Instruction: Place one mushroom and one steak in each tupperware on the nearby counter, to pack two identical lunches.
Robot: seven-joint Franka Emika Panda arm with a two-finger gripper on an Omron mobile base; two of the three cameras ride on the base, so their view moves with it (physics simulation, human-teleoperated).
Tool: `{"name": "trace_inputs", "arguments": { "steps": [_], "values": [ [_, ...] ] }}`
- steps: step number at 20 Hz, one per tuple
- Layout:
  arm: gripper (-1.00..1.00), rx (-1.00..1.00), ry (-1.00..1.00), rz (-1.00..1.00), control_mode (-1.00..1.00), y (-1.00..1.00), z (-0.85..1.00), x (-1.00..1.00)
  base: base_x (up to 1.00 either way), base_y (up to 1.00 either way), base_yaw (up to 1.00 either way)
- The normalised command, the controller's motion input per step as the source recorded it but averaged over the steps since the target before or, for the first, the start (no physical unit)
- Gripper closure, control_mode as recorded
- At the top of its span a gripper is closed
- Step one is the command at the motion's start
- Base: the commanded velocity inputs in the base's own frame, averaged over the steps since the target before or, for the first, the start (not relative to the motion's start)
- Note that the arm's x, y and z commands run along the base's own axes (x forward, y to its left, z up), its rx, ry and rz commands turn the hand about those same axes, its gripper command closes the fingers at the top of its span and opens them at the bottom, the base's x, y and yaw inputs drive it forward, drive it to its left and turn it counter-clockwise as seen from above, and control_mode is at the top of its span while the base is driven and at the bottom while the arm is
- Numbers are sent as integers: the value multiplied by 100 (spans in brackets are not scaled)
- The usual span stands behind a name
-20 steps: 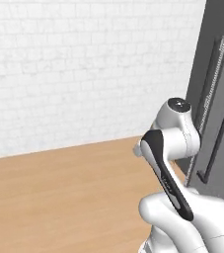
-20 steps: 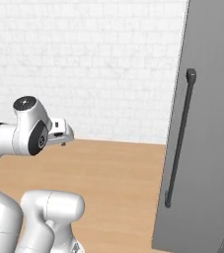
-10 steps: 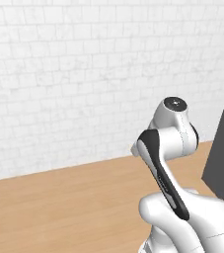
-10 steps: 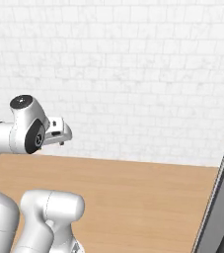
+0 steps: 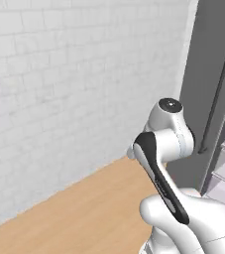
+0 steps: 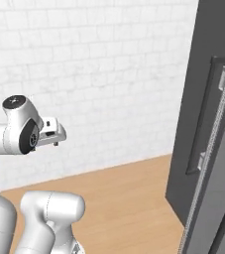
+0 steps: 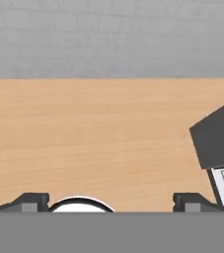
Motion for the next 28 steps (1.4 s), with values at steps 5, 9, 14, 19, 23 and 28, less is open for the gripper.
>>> {"name": "trace_inputs", "arguments": {
  "steps": [5,9,14,19,23,28],
  "values": [
    [-100,0,0,0,100,0,0,0,47,9,-81],
    [-100,0,0,0,100,0,0,0,67,24,-68],
    [-100,0,0,0,100,0,0,0,83,32,-63],
    [-100,0,0,0,100,0,0,0,60,7,-73],
    [-100,0,0,0,100,0,0,0,33,10,-59],
    [-100,0,0,0,100,0,0,0,11,0,-22]
  ]
}}
